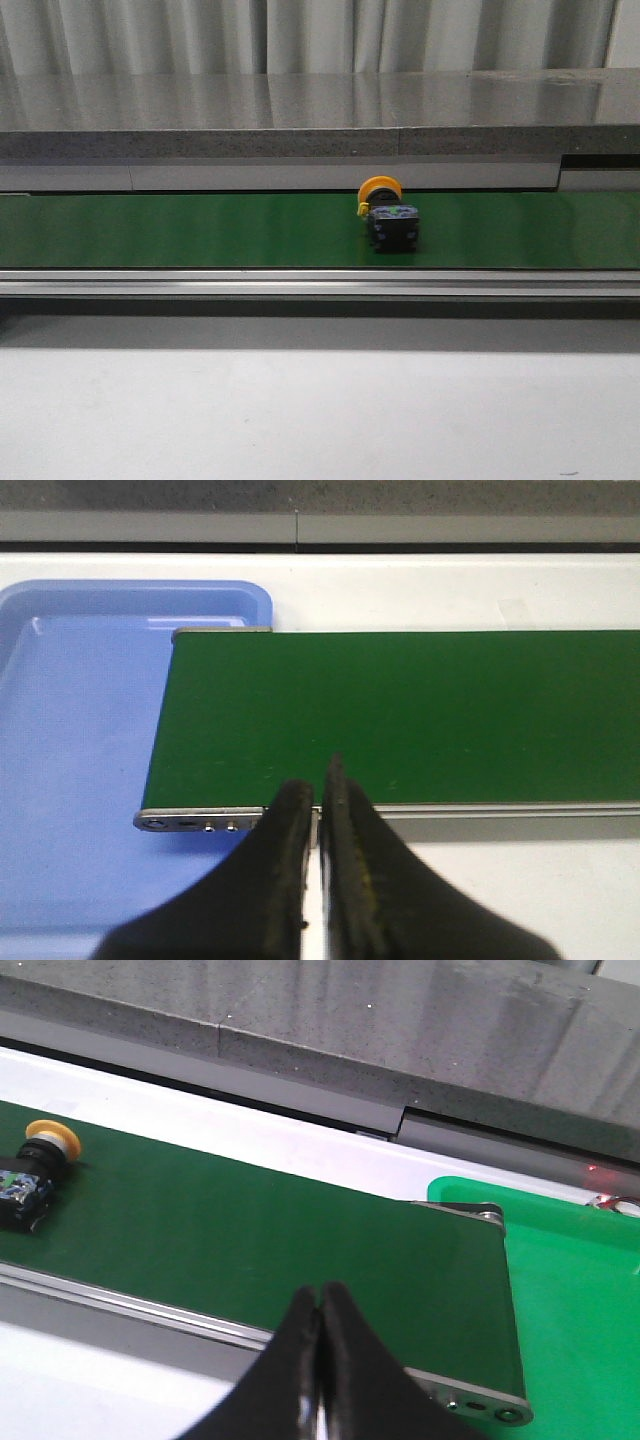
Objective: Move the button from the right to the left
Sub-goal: 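Open and withdraw the right gripper as the belt carries the button, then lower the left gripper onto the button on the belt and grasp it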
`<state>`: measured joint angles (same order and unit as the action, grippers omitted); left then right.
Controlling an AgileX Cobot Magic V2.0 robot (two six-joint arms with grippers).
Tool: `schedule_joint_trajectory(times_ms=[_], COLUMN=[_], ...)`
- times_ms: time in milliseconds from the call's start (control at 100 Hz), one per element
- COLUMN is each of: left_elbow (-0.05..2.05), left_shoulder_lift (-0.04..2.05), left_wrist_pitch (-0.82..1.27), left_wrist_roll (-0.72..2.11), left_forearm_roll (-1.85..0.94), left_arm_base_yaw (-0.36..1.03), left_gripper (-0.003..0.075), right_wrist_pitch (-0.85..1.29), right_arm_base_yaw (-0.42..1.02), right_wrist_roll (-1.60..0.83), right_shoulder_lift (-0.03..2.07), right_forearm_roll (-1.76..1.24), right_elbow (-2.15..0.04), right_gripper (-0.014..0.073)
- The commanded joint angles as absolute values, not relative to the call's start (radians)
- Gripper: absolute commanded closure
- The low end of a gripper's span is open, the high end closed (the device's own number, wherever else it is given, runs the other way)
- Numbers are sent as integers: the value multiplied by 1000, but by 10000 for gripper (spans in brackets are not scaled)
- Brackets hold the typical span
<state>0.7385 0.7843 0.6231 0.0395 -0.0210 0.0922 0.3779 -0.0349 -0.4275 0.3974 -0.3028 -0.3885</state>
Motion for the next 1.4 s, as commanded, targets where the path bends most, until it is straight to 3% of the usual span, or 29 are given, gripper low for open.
schedule_joint_trajectory(times_ms=[0,160,230,300,450,540,860,1390], left_elbow=[781,781,781,781,781,781,830,1071], left_shoulder_lift=[832,896,910,913,913,913,967,1375], left_wrist_pitch=[558,558,558,558,548,537,535,479], left_wrist_roll=[28,28,28,28,28,28,30,-22], left_forearm_roll=[-40,-48,-67,-67,-67,-67,-135,-169], left_arm_base_yaw=[90,90,90,90,90,90,181,415], left_gripper=[715,710,666,557,197,97,97,97], right_wrist_pitch=[299,299,299,299,299,299,299,299], right_arm_base_yaw=[-33,-33,-33,-33,-33,-33,-33,-33], right_wrist_roll=[-435,-435,-435,-435,-435,-435,-435,-435], right_shoulder_lift=[399,399,399,399,399,399,399,399], right_forearm_roll=[-314,-314,-314,-314,-314,-314,-314,-314], right_elbow=[-415,-415,-415,-415,-415,-415,-415,-415], right_gripper=[662,662,662,662,662,662,662,662])
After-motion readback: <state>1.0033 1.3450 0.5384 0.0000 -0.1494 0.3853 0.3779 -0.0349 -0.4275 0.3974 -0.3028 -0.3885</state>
